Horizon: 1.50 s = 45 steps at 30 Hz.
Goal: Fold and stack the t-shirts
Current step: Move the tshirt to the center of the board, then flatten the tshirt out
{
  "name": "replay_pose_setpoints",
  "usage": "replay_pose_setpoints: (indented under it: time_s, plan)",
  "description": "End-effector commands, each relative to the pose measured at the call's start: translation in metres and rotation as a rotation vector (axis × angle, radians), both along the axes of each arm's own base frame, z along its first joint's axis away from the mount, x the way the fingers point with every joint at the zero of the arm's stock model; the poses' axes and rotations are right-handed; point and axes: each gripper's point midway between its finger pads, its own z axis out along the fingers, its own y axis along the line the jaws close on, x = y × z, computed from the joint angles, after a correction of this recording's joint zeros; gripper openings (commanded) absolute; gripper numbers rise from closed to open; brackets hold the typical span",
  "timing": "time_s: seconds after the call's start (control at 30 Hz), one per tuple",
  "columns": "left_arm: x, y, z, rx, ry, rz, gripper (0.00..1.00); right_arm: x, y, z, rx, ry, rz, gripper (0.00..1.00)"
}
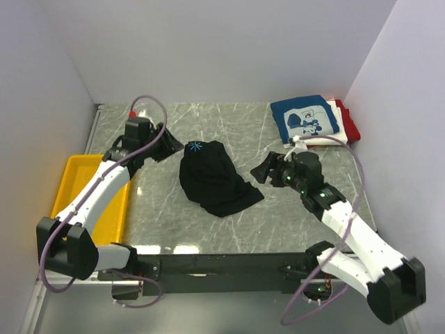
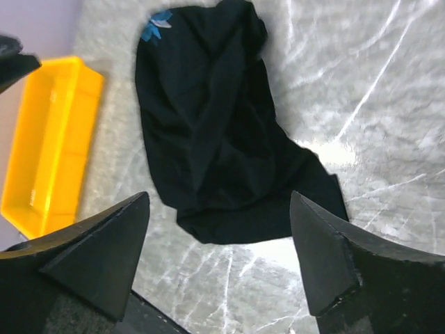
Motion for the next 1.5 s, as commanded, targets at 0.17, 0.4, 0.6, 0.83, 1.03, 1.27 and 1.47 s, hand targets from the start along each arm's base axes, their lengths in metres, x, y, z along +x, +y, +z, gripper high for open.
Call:
replay_pose_setpoints:
  time_s: [0.17, 0.4, 0.6, 0.83, 1.03, 1.27, 1.47]
  plan:
    - [-0.048, 0.004, -0.077, -0.023, 0.109, 0.146, 0.47, 0.038, 0.045, -0.02, 0.039, 0.015, 0.124, 0.77]
    - [-0.097, -0.034, -0.119, -0.027, 0.185, 0.038, 0.48, 0.048, 0.081, -0.04, -0.072, 0.044, 0.166, 0.73]
    - [-0.112, -0.056, -0.14, 0.002, 0.203, -0.014, 0.5, 0.053, 0.085, -0.054, -0.175, 0.062, 0.124, 0.72]
    - [-0.114, -0.09, -0.158, 0.091, 0.234, -0.063, 0.54, 0.062, 0.081, -0.075, -0.278, 0.108, 0.101, 0.69]
    - [-0.11, -0.104, -0.166, 0.128, 0.237, -0.069, 0.55, 0.065, 0.083, -0.08, -0.307, 0.119, 0.124, 0.61]
    - [-0.103, -0.102, -0.178, 0.185, 0.258, -0.039, 0.28, 0.067, 0.084, -0.073, -0.317, 0.125, 0.129, 0.16]
    - [-0.081, -0.08, -0.162, 0.255, 0.241, 0.026, 0.01, 0.084, 0.062, -0.032, -0.313, 0.092, 0.034, 0.0]
